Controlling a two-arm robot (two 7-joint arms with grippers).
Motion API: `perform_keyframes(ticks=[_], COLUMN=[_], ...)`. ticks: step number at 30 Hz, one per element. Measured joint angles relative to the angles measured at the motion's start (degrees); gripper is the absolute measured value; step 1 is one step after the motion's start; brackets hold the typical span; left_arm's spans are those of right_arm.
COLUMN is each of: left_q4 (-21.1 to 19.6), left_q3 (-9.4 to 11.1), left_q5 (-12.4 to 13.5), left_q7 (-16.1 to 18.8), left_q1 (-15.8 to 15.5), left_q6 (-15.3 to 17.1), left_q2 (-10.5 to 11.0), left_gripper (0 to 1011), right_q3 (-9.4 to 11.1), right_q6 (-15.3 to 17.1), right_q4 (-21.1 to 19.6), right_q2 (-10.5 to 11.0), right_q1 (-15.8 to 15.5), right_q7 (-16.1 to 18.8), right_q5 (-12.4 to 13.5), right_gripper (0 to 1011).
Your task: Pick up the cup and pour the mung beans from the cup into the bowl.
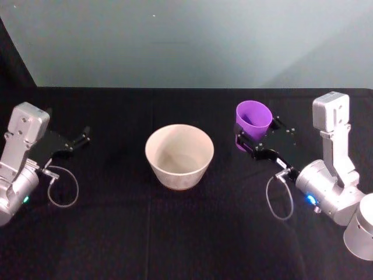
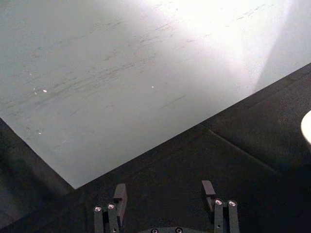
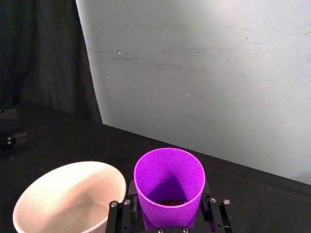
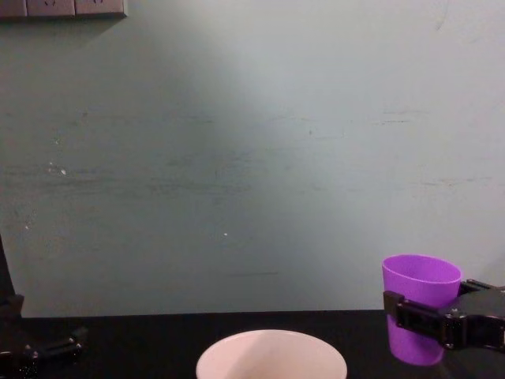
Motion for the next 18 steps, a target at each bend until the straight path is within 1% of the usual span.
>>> perform_keyframes(ticks=[15,18], left_q4=[0.0,0.0], left_q3=[0.0,0.0], left_q5=[0.0,0.0], left_q7=[0.0,0.0], left_q1=[0.0,0.0], left_q6=[0.0,0.0], left_q2=[0.0,0.0], left_gripper=[1000,1000], right_q3=[0.0,-0.4], right_q6=[0.0,0.8], right_q4=[0.0,-0.2], right_q2=[0.0,0.2], right_q1=[0.0,0.4], right_q7=[0.0,0.0], right_q5=[0.0,-1.2], right_gripper=[726,726])
